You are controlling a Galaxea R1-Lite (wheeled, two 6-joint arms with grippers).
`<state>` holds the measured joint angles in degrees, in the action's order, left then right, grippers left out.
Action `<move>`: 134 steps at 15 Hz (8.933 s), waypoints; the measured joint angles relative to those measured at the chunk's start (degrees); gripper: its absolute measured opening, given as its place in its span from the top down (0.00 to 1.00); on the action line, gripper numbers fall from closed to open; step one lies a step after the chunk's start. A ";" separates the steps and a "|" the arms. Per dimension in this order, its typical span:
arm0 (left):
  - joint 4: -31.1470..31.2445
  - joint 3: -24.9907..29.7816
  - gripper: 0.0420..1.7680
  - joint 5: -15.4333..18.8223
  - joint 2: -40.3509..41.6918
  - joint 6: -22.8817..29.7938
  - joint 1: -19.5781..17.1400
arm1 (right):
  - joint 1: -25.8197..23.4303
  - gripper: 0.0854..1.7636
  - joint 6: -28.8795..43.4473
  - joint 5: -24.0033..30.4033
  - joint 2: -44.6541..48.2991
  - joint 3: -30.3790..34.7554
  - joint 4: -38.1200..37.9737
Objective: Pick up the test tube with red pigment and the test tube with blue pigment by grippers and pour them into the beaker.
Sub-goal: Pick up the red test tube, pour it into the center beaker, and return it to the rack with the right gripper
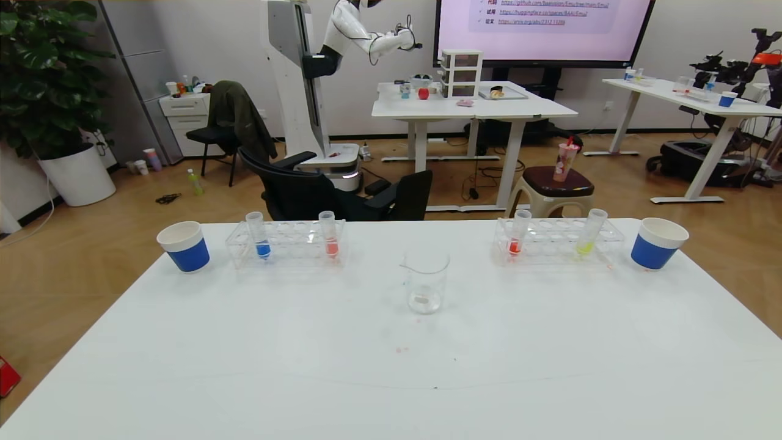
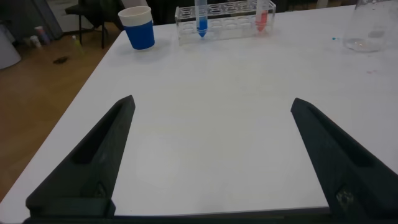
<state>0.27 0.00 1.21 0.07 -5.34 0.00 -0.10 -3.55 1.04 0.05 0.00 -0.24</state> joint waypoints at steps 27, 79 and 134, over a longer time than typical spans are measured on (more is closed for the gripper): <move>0.00 0.00 0.01 0.02 0.00 0.00 0.00 | 1.72 0.02 1.51 0.41 -55.11 -25.49 31.83; -0.02 0.00 0.01 0.02 0.00 0.02 0.00 | 13.79 0.76 4.92 -9.13 -130.12 -58.67 73.64; -0.02 0.00 0.01 0.02 0.00 0.02 0.00 | 17.21 0.76 -64.15 61.37 -141.73 -84.87 76.37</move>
<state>0.24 0.00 1.23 0.07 -5.32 0.00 17.12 -67.69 62.40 -141.68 -84.87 76.13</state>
